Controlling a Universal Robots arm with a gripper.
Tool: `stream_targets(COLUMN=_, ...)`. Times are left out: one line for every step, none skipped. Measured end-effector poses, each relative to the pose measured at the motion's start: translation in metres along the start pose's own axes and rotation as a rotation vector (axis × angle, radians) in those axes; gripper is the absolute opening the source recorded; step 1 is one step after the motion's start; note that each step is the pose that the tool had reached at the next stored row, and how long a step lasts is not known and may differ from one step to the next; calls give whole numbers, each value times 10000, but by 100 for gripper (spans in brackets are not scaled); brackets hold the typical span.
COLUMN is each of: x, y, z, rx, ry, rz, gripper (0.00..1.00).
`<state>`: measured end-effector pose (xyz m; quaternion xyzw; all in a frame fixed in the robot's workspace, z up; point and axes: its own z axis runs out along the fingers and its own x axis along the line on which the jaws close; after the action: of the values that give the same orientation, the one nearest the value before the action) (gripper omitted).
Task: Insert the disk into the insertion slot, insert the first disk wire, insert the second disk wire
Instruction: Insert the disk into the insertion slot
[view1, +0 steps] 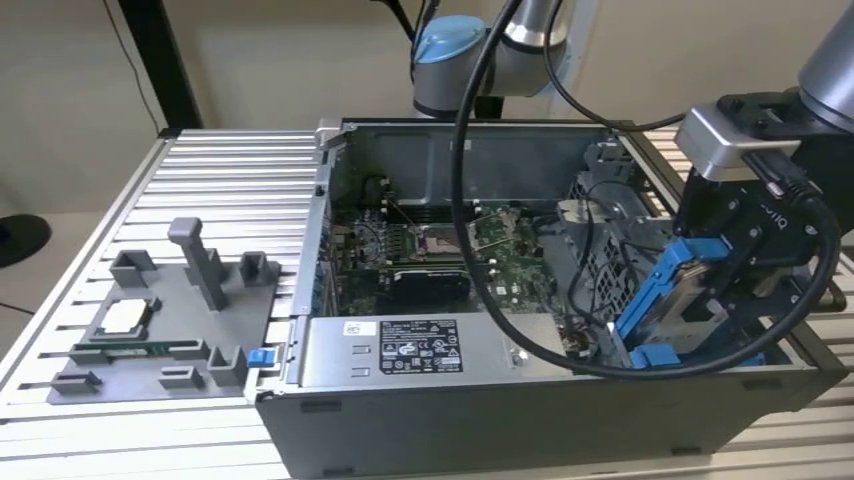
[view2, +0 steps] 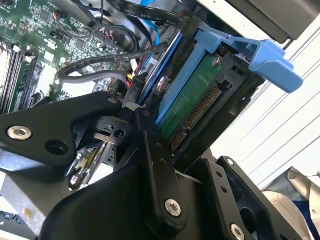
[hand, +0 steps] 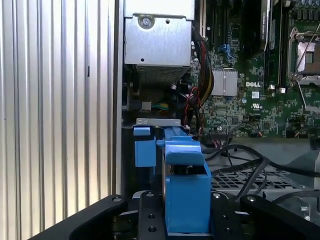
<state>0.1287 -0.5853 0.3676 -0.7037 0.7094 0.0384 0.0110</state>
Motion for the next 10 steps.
stream_targets(x=1, y=0, z=14, rx=1, ry=1, rz=0, gripper=0)
stream_targets(x=1, y=-1, z=22, rx=1, ry=1, rz=0, gripper=0)
stream_targets(x=1, y=-1, z=21, rx=1, ry=1, rz=0, gripper=0)
stream_targets(x=1, y=-1, z=22, rx=1, ry=2, rz=0, gripper=0)
stream_targets(x=1, y=-1, z=22, rx=1, ry=2, rz=0, gripper=0)
stream_targets(x=1, y=-1, z=22, rx=1, ry=1, rz=0, gripper=0)
stream_targets(x=2, y=0, z=22, rx=1, ry=1, rz=1, gripper=0)
stream_targets(x=2, y=0, z=22, rx=2, ry=0, rz=1, gripper=0)
stream_targets(x=2, y=0, z=22, rx=2, ry=0, rz=0, gripper=0)
stream_targets(x=2, y=0, z=22, rx=2, ry=2, rz=0, gripper=0)
